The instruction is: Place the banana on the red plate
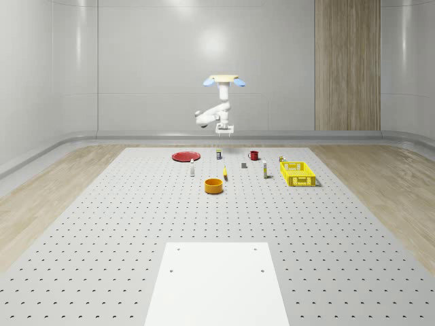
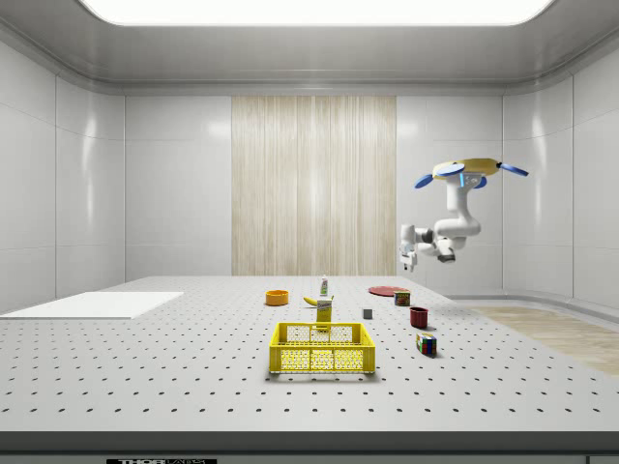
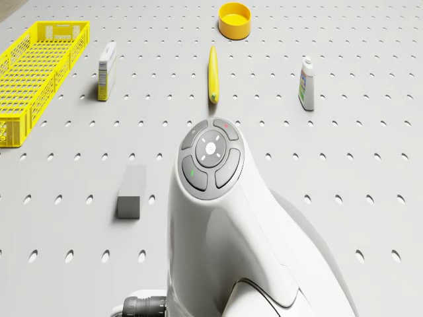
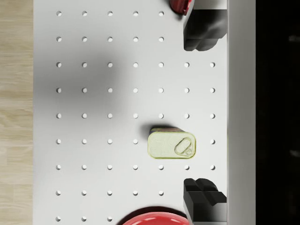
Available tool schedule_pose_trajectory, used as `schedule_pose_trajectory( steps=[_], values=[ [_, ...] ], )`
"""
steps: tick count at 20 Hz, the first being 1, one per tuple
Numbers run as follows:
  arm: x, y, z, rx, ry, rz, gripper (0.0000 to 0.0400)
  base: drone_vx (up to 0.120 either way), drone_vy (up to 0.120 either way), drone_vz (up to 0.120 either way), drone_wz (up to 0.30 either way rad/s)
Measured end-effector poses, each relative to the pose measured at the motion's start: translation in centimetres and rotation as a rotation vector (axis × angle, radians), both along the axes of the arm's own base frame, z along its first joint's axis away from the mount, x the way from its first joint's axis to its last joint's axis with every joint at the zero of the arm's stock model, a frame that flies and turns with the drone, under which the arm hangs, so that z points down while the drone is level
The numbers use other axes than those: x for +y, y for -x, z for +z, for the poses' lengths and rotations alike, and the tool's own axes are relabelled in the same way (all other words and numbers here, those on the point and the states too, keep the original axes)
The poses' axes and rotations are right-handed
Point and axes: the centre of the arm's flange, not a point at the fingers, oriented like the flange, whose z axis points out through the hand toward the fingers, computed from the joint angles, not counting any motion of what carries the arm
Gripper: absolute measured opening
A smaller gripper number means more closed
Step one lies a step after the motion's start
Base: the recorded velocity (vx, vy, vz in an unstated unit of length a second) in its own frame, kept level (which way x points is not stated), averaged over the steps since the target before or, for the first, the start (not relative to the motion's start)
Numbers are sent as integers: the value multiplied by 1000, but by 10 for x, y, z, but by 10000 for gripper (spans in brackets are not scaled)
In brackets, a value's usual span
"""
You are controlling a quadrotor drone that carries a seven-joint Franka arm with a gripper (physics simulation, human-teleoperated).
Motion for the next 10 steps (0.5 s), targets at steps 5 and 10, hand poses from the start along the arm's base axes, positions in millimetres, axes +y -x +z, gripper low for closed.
schedule_pose_trajectory(
  steps=[5,10],
  values=[
    [0,0,0,0,1,0,400,120,0,-120,0],
    [0,0,0,0,1,0,400,120,0,-120,0]
  ],
)
